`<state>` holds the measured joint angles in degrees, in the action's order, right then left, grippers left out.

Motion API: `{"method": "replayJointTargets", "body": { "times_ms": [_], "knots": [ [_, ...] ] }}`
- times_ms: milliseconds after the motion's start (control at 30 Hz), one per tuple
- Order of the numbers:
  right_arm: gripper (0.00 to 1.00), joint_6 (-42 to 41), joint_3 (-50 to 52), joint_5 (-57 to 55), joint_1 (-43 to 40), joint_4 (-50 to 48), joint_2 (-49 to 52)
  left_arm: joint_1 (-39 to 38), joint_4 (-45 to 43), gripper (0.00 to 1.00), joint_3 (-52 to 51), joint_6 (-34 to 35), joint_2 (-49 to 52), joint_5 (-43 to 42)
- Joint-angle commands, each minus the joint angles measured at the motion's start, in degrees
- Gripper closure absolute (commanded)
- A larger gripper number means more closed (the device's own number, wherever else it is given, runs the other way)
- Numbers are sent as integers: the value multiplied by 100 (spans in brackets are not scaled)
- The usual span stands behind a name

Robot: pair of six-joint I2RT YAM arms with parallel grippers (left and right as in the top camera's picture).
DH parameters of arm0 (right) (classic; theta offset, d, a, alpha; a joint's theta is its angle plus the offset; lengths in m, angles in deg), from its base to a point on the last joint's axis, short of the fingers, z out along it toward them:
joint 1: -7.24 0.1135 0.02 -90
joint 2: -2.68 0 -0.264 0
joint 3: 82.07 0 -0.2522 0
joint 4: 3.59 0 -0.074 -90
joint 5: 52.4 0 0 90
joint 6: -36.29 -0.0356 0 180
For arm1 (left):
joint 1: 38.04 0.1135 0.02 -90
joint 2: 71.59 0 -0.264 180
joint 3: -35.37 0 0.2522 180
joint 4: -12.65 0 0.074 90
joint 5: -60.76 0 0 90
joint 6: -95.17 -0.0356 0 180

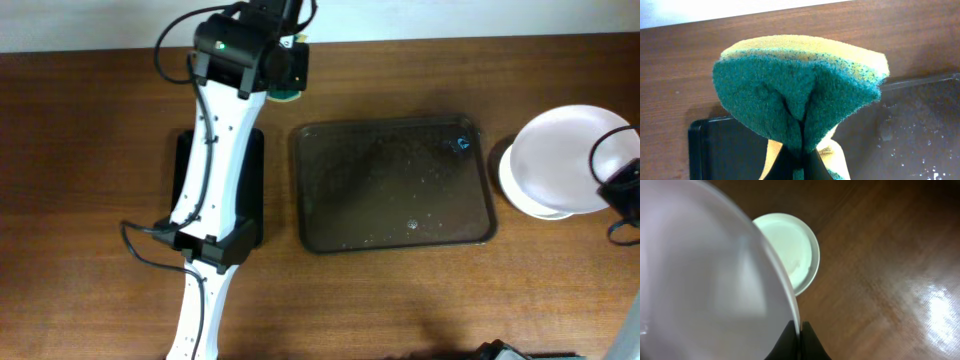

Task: Clean dirty plates on tray and stack at the side
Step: 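Lower the sponge onto the black tray and open the left gripper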

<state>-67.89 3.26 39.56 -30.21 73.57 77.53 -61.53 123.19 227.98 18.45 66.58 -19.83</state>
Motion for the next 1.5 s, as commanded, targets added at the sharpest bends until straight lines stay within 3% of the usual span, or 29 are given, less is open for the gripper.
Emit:
{"method": "replayJointTargets", "body": {
  "times_ms": [0, 133, 367, 600, 733, 867, 1000, 1100, 1233, 1267, 1300, 1400, 1467],
  "knots": [
    [96, 131, -42, 385, -343, -317, 1029, 68, -7, 100, 94, 61, -448, 114],
    [96, 20, -42, 341, -553, -817, 2415, 68, -7, 100, 94, 61, -699, 116],
    [96, -70, 0, 363, -710, -1486, 3322, 68, -9, 100, 92, 61, -748, 116],
    [66, 197, 0, 199, 9, -1565, 3515, 243, -7, 100, 81, 63, -748, 350],
    [39, 199, -37, 289, 168, -1327, 3512, 586, -7, 100, -339, 61, -748, 350],
    [16, 345, -197, 433, 474, -852, 3506, 1110, -15, 100, -2271, 409, -748, 350],
    [14, 345, -205, 435, 656, -835, 3506, 1539, -627, 100, -4179, 409, -748, 22],
    [14, 345, -208, 540, 675, -817, 3499, 1552, -1665, 100, -5670, 407, -748, -83],
    [14, 348, -442, 603, 675, -678, 3383, 1552, -1652, 100, -6192, 407, -748, -85],
    [13, 352, -601, 603, 675, -568, 3320, 1552, -1521, 96, -6183, 407, -756, -105],
    [13, 389, -769, 610, 686, -433, 3241, 1552, -1370, 62, -6159, 407, -763, -118],
    [9, 575, -1379, 647, 789, 162, 3123, 1552, -1084, 0, -5783, 407, -866, -103],
    [8, 754, -1803, 645, 920, 579, 3097, 1552, -935, 0, -5237, 404, -988, -103]
  ]
}}
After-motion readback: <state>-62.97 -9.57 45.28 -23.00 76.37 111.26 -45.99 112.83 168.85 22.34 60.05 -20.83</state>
